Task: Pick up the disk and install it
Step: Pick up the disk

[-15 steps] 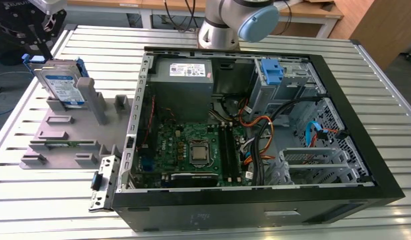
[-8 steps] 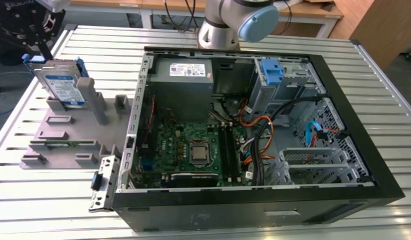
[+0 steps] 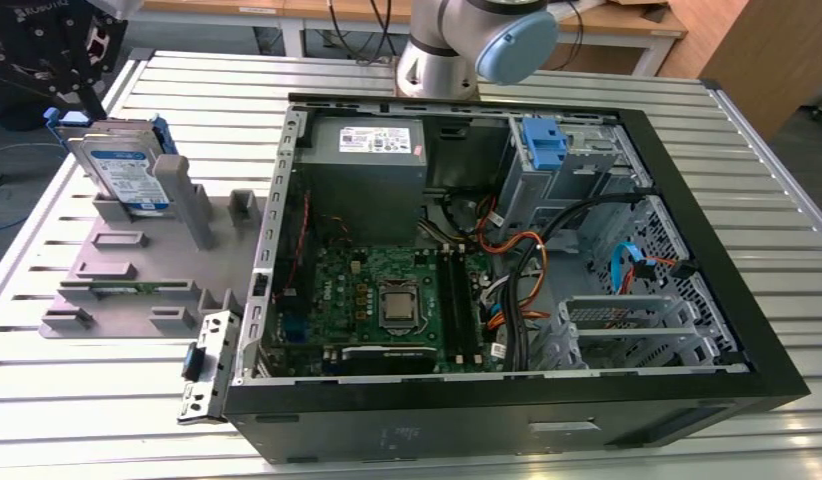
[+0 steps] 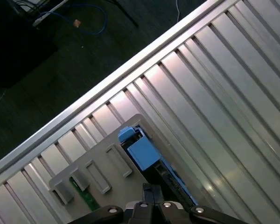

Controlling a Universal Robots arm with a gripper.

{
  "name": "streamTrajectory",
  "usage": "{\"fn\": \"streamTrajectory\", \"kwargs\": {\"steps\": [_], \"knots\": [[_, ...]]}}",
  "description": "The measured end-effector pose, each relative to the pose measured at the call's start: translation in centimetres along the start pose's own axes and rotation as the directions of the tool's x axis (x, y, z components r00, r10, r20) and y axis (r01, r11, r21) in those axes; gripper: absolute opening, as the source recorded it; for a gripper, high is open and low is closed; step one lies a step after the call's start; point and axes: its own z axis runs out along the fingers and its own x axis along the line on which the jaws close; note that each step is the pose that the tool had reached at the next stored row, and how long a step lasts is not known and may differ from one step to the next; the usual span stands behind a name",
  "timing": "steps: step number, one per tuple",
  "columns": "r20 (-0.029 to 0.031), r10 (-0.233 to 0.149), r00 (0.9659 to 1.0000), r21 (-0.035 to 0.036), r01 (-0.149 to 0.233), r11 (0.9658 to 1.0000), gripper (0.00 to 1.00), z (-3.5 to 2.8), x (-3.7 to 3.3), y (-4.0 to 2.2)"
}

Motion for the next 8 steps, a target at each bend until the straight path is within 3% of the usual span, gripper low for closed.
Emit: {"fn": "streamTrajectory", "kwargs": {"steps": [4,8], "knots": [[-0.0025,-0.063,0.998,0.0012,0.063,0.998,0.11,0.04,0.0,0.0],[-0.0044,-0.123,0.9924,0.0024,0.123,0.9924,0.11,0.08,0.0,0.0]]}}
